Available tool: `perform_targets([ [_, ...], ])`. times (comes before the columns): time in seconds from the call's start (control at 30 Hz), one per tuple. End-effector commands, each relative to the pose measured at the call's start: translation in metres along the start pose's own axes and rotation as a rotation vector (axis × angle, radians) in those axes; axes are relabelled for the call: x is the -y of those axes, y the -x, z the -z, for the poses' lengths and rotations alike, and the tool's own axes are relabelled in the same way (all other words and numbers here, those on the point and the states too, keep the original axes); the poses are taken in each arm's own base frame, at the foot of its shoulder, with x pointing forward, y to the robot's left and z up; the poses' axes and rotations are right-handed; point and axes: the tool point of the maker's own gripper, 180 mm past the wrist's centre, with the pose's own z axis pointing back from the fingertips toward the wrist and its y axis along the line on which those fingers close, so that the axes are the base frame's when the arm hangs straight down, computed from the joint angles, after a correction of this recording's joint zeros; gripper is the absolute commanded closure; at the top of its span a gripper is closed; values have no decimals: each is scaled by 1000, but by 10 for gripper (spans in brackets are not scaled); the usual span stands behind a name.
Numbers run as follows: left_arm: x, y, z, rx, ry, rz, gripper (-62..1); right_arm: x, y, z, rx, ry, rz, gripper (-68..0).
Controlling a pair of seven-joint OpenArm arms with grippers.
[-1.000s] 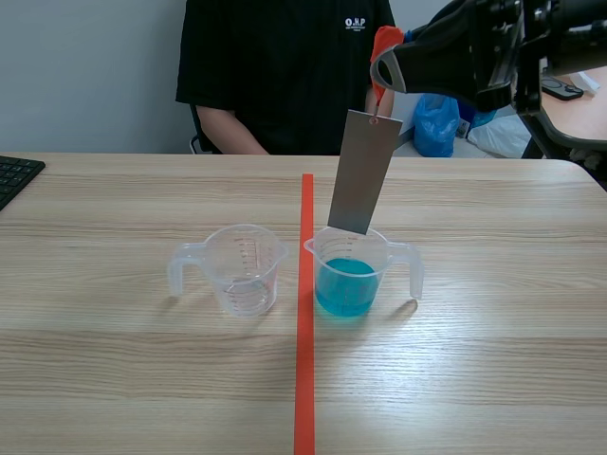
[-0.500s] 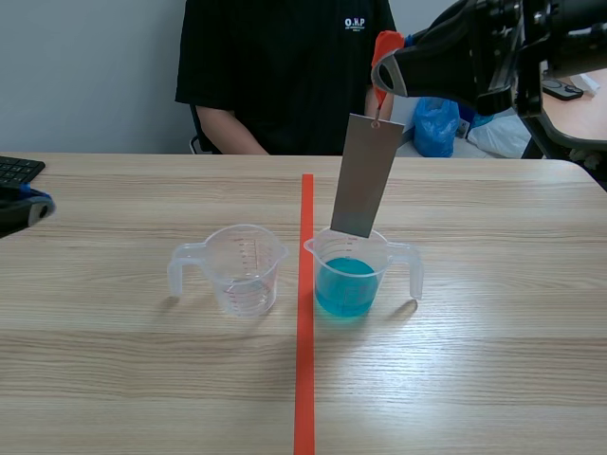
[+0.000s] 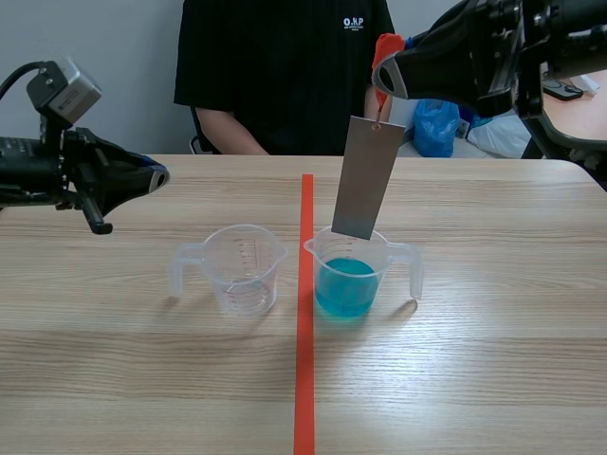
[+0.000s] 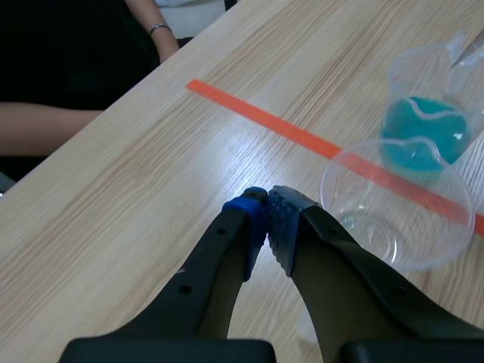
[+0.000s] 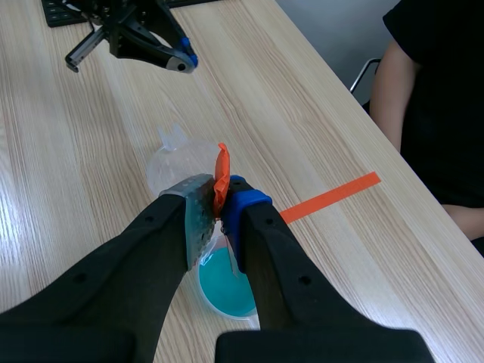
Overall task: Do the redox reaction experiment.
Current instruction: 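Move the plate over the blue solution, then point at the plate with the left hand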
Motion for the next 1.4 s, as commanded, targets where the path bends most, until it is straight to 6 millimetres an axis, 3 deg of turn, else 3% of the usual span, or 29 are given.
perform_targets([
  [0.0,-1,-19,6,48,8,-3,-32,6,-11,-4,23,15,-19,-17],
  [0.27,28,-50,40,142,104,-90,-32,6,-11,-4,23,15,-19,-17],
  [0.7,78,-73,79,216,223,-170,-32,6,-11,-4,23,15,-19,-17],
  [1.07,93,-81,89,250,254,-193,-32,6,-11,-4,23,15,-19,-17],
  [1.37,92,-80,88,249,250,-192,-32,6,-11,-4,23,15,-19,-17],
])
